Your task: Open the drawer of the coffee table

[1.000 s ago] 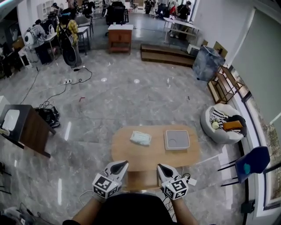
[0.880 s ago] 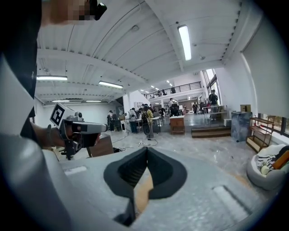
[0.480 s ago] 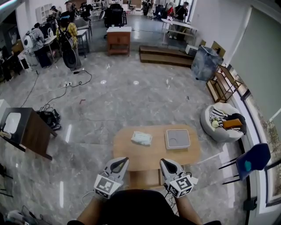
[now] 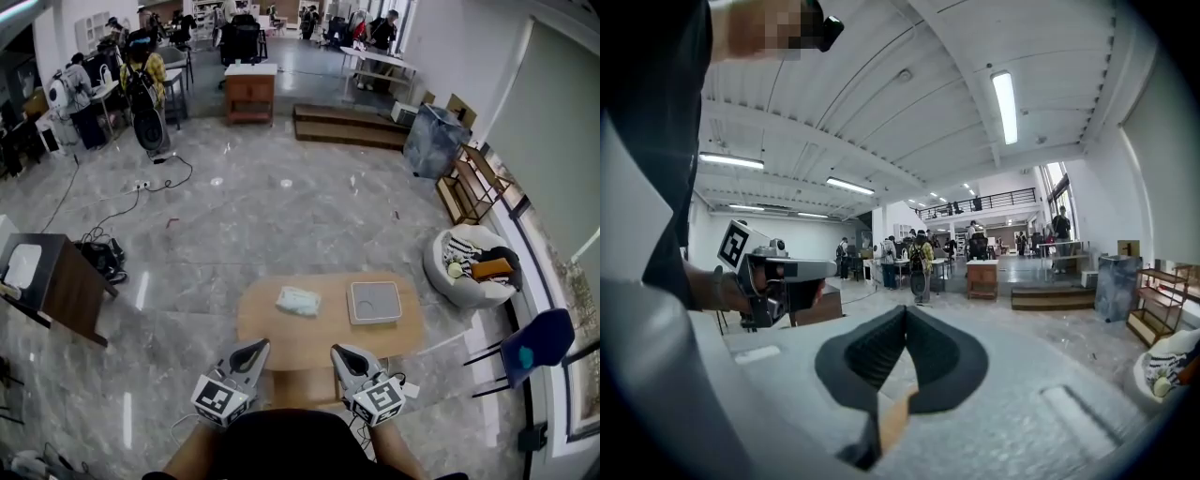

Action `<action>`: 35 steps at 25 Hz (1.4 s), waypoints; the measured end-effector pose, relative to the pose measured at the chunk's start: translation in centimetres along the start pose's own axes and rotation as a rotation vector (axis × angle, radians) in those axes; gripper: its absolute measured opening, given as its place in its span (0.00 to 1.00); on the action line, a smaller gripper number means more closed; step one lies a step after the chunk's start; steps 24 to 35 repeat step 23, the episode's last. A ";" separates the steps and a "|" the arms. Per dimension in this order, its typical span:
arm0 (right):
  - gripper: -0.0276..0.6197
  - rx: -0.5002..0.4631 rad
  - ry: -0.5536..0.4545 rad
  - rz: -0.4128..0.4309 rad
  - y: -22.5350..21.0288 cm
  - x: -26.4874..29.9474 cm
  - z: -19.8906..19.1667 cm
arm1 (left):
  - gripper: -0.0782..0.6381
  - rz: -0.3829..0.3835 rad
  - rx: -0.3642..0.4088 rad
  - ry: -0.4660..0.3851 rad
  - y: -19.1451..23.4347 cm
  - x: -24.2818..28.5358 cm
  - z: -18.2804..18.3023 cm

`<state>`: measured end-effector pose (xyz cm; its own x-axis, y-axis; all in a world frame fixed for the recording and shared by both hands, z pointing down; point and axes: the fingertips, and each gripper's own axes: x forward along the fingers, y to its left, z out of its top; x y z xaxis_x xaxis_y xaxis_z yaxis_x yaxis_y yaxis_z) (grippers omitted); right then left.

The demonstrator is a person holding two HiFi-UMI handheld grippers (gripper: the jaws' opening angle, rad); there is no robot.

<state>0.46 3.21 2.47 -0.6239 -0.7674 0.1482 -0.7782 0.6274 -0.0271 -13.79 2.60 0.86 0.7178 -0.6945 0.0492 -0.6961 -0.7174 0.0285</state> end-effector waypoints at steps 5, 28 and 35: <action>0.04 0.022 -0.004 -0.013 -0.1 -0.1 -0.1 | 0.12 -0.006 -0.002 -0.025 -0.6 -0.1 0.8; 0.04 0.041 -0.001 -0.037 0.7 -1.1 -0.8 | 0.12 0.053 0.044 0.050 -0.6 -0.8 0.1; 0.04 0.041 -0.001 -0.037 0.7 -1.1 -0.8 | 0.12 0.053 0.044 0.050 -0.6 -0.8 0.1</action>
